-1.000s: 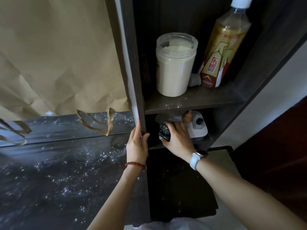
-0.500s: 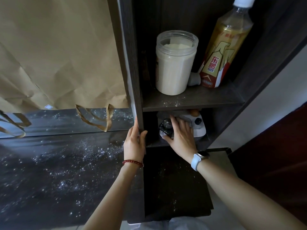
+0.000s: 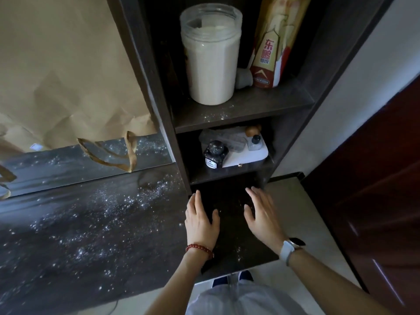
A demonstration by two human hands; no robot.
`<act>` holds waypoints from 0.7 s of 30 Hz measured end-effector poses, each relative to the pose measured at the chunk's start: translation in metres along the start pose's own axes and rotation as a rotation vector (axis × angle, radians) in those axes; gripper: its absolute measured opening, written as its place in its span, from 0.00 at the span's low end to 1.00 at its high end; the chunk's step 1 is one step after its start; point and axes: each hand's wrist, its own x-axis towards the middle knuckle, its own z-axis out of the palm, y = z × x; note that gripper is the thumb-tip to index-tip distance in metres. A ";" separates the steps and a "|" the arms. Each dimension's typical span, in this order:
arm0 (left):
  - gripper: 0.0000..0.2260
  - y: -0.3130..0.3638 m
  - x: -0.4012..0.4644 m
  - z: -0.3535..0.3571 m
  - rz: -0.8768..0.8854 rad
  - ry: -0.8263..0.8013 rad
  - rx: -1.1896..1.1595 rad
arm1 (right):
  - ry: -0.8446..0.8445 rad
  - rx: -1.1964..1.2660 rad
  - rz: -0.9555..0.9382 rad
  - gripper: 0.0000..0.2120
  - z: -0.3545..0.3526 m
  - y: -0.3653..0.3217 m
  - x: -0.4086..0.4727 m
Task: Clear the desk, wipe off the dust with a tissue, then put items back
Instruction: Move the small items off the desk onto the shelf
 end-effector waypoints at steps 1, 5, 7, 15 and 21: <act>0.30 0.000 -0.003 0.006 0.013 -0.085 0.058 | -0.025 -0.008 0.047 0.23 0.001 0.007 -0.010; 0.27 0.010 -0.010 0.030 0.180 -0.366 0.287 | -0.042 -0.053 0.273 0.22 -0.008 0.033 -0.054; 0.26 0.022 -0.016 0.047 0.284 -0.485 0.392 | -0.018 -0.051 0.393 0.23 -0.018 0.049 -0.082; 0.23 0.096 -0.115 0.146 0.776 -0.841 0.653 | 0.315 -0.017 0.909 0.25 -0.080 0.095 -0.248; 0.23 0.134 -0.274 0.222 1.129 -1.071 0.740 | 0.541 0.016 1.252 0.28 -0.107 0.112 -0.427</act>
